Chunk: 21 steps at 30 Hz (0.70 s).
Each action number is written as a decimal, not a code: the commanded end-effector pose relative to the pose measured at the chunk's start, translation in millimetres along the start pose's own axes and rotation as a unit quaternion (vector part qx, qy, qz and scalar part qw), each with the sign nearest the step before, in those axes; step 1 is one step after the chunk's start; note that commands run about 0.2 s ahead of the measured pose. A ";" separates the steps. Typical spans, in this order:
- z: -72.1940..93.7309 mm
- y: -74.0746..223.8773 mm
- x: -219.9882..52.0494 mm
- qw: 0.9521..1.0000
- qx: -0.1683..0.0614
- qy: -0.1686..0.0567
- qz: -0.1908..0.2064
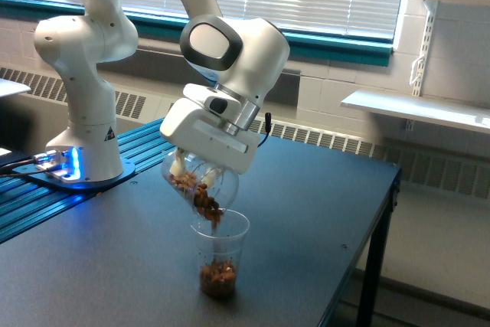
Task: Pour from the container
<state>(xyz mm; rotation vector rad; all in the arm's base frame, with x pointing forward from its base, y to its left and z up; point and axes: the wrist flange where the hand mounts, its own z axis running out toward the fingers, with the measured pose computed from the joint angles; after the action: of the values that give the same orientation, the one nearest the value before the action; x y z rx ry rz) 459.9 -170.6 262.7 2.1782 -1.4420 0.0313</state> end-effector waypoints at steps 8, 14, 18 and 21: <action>-4.0 -0.8 0.5 1.000 -0.001 0.000 -0.004; -5.7 -1.1 2.2 1.000 0.000 0.000 -0.003; -7.1 -1.8 2.9 1.000 -0.003 -0.001 -0.005; -7.9 -2.7 3.6 1.000 -0.005 -0.002 -0.004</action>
<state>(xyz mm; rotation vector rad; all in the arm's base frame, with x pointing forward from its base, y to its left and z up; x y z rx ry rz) 461.3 -170.4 265.0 2.1723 -1.4409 0.0208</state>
